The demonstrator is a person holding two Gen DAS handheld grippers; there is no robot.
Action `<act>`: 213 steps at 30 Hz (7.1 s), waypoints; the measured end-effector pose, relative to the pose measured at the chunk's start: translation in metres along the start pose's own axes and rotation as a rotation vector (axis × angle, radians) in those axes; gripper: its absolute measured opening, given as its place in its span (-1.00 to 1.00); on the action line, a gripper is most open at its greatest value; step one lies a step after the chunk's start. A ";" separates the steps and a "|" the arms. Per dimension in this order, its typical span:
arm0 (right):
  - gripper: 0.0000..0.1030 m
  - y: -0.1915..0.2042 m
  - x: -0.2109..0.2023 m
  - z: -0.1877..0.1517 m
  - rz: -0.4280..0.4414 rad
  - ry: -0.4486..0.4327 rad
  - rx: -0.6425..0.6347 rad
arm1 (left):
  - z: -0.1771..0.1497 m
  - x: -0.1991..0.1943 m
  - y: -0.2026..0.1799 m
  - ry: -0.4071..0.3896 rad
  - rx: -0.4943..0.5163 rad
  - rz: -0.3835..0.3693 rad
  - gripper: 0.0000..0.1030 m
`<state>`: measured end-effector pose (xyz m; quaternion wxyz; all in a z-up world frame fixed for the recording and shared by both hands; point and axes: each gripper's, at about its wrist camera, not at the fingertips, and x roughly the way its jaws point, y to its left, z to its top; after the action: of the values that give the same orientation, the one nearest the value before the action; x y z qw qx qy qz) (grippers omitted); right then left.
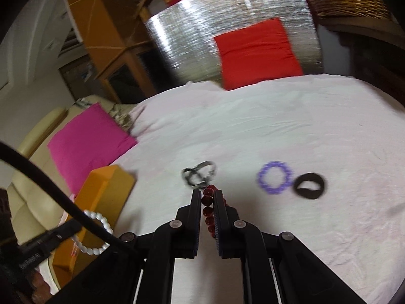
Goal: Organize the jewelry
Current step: 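Carry the white and red bead bracelets with both tools over the orange box, then open the right tool to drop the red bracelet while the left tool lowers the white bracelet, then open the left tool to release the white bead bracelet into the box, then move both open tools back over the silver bangle and black hair tie, then grasp the silver bangle with the left tool while the right tool grasps the black hair tie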
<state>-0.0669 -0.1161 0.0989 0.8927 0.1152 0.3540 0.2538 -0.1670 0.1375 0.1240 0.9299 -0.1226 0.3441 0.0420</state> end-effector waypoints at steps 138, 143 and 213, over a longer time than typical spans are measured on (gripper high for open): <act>-0.63 -0.119 0.011 -0.006 -0.140 0.195 0.252 | 0.010 0.140 -0.070 0.185 0.134 0.310 0.39; -0.63 -0.114 0.023 -0.005 -0.100 0.207 0.284 | 0.012 0.150 -0.048 0.246 0.060 0.286 0.39; -0.43 -0.147 0.056 0.014 -0.316 0.182 0.150 | 0.034 0.174 -0.078 0.168 0.092 -0.051 0.20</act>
<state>0.0320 -0.2110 0.0204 0.8748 0.1009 0.4648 0.0926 -0.0005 0.0693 0.0509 0.9032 -0.0915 0.4193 -0.0078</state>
